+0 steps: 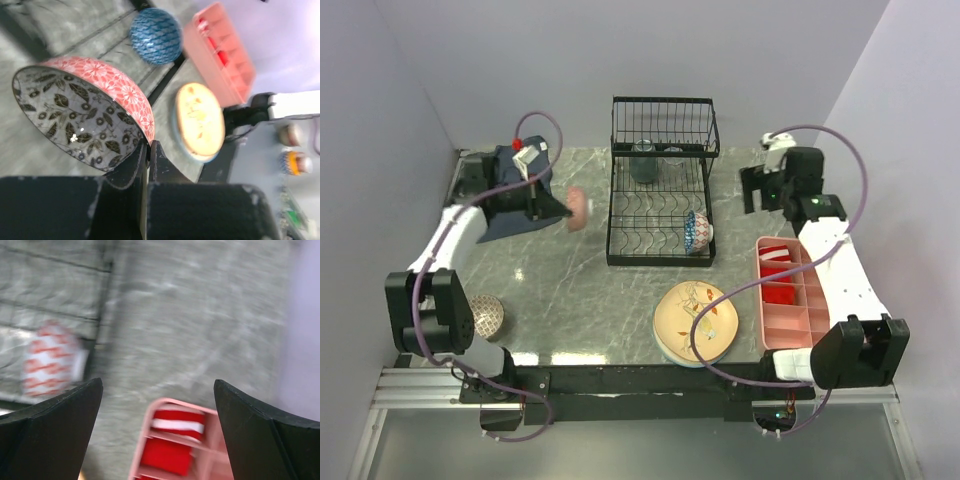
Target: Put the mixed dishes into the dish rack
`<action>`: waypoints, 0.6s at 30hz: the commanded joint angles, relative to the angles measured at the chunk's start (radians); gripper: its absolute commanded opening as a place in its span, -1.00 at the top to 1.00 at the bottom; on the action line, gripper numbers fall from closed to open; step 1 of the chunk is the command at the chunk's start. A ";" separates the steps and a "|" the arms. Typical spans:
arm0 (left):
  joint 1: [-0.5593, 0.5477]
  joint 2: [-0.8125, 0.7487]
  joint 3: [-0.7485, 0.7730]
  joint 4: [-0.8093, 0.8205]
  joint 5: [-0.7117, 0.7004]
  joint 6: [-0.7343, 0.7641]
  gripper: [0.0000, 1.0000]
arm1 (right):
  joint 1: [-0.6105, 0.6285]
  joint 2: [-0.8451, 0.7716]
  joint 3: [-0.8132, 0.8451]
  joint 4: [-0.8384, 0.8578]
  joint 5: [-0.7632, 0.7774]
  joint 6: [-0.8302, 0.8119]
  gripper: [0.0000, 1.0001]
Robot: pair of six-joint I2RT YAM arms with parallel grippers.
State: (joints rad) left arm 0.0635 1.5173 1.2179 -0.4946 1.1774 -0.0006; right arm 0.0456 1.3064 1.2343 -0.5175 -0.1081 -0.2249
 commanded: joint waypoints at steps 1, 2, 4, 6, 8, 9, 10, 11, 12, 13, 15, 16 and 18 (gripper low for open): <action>-0.082 0.027 -0.193 1.026 0.111 -0.695 0.98 | -0.068 -0.027 0.071 -0.085 0.148 -0.042 -1.00; -0.094 0.049 -0.219 1.171 0.100 -0.788 0.98 | -0.073 -0.033 0.071 -0.088 0.162 -0.048 -1.00; -0.126 0.120 -0.271 1.515 0.067 -1.031 0.97 | -0.076 -0.038 0.074 -0.098 0.197 -0.056 -1.00; -0.158 0.176 -0.284 1.677 0.054 -1.203 0.98 | -0.076 -0.047 0.074 -0.111 0.209 -0.074 -1.00; -0.182 0.257 -0.281 1.873 0.030 -1.330 0.97 | -0.076 -0.059 0.067 -0.118 0.228 -0.103 -1.00; -0.209 0.286 -0.267 1.936 0.024 -1.364 0.97 | -0.078 -0.062 0.060 -0.124 0.235 -0.113 -1.00; -0.226 0.338 -0.256 2.006 0.016 -1.394 0.97 | -0.082 -0.064 0.048 -0.125 0.246 -0.131 -1.00; -0.243 0.362 -0.242 2.031 0.004 -1.432 0.97 | -0.085 -0.070 0.041 -0.125 0.254 -0.137 -1.00; -0.276 0.383 -0.219 2.056 -0.008 -1.447 0.97 | -0.096 -0.073 0.033 -0.122 0.261 -0.136 -1.00; -0.290 0.417 -0.209 2.076 -0.019 -1.454 0.97 | -0.101 -0.075 0.022 -0.125 0.265 -0.133 -1.00; -0.332 0.443 -0.170 2.065 -0.036 -1.437 0.97 | -0.105 -0.082 0.014 -0.127 0.265 -0.133 -1.00; -0.343 0.463 -0.163 2.059 -0.042 -1.429 0.97 | -0.107 -0.087 0.007 -0.127 0.262 -0.136 -1.00; -0.370 0.480 -0.130 2.006 -0.058 -1.391 0.97 | -0.107 -0.094 0.001 -0.128 0.263 -0.136 -1.00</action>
State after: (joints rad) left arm -0.2554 1.9892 0.9962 1.1770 1.1648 -1.3537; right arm -0.0528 1.2510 1.2480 -0.6437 0.1268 -0.3393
